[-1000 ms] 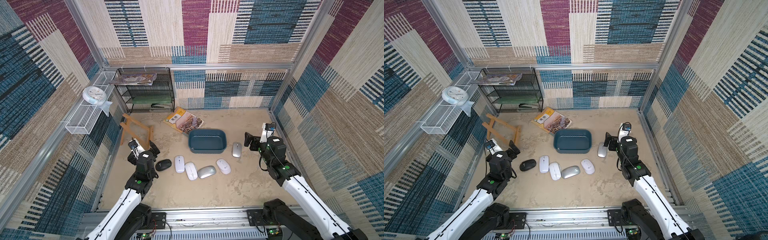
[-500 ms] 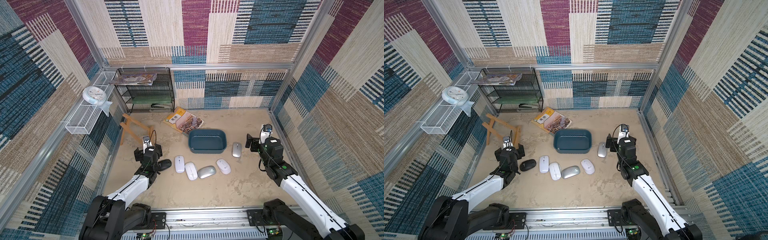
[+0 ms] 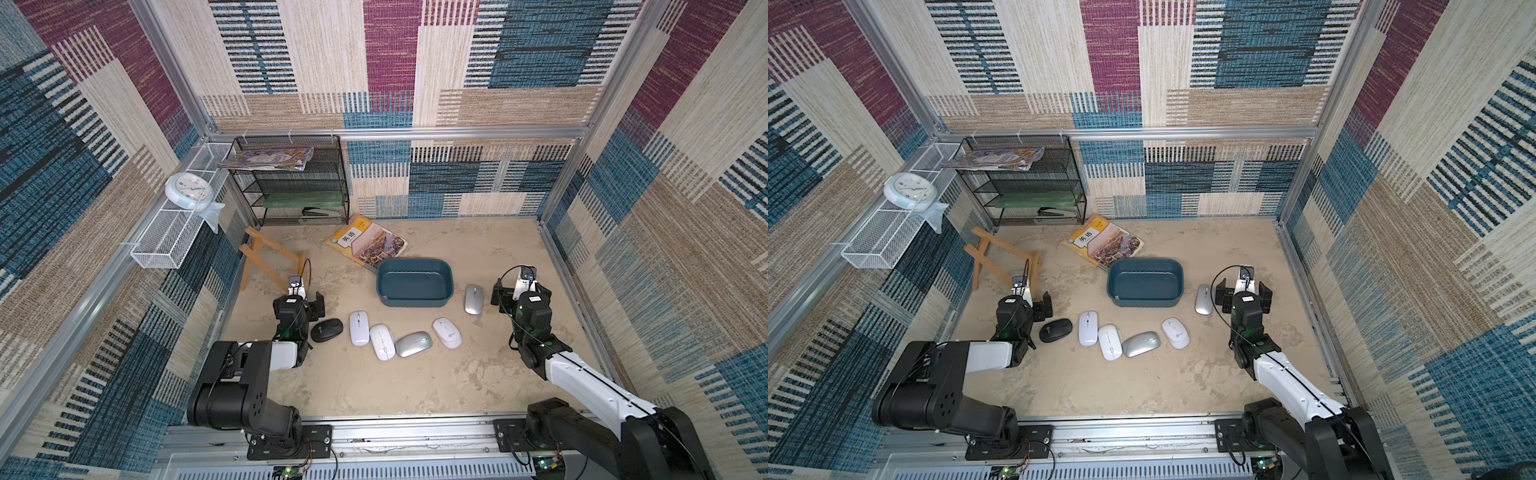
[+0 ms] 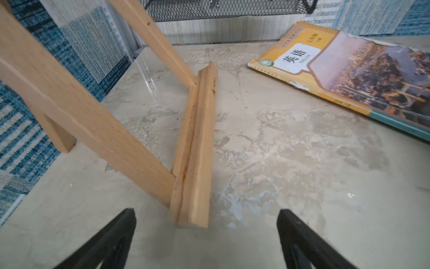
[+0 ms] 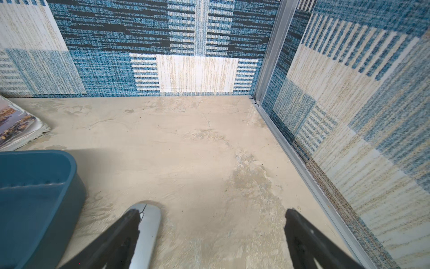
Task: Take out the mouse from the storage box
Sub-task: Reset both arms
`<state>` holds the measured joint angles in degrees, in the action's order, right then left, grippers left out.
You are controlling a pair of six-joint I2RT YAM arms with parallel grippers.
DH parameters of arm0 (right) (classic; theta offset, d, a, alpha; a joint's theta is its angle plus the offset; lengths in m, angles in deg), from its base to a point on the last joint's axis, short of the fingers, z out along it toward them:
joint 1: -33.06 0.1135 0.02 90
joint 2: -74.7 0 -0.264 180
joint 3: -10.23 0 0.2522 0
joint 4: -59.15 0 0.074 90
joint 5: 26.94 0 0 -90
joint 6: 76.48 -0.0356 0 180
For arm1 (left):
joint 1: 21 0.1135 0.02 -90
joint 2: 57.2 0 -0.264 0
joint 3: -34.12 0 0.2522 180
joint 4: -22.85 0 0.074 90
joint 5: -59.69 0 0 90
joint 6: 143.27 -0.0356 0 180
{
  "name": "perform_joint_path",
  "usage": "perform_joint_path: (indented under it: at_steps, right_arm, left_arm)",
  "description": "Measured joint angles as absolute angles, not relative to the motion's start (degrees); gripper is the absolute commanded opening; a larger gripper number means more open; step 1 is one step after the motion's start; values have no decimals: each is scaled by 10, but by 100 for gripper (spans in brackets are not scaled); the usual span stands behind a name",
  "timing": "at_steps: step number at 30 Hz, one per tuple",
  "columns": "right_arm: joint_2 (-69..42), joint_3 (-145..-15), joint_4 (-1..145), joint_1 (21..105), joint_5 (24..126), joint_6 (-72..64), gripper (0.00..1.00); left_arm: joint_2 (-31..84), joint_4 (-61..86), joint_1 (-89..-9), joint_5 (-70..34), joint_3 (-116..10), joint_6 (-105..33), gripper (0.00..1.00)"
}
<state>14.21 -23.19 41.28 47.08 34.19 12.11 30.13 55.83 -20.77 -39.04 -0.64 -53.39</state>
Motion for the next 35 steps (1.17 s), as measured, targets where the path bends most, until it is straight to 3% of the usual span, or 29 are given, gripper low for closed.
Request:
perform_joint_path:
  at_steps: [7,19,35]
  right_arm:
    - [73,-156,248,425,386,154,99]
    - [-108,-134,18,361,530,167,99]
    - [-128,-161,1,345,571,160,100]
  left_arm:
    - [308,559,-200,-355,-30,-523,99]
    - [306,548,-200,-355,-35,-511,99]
    - [311,541,-187,-342,-45,-507,99]
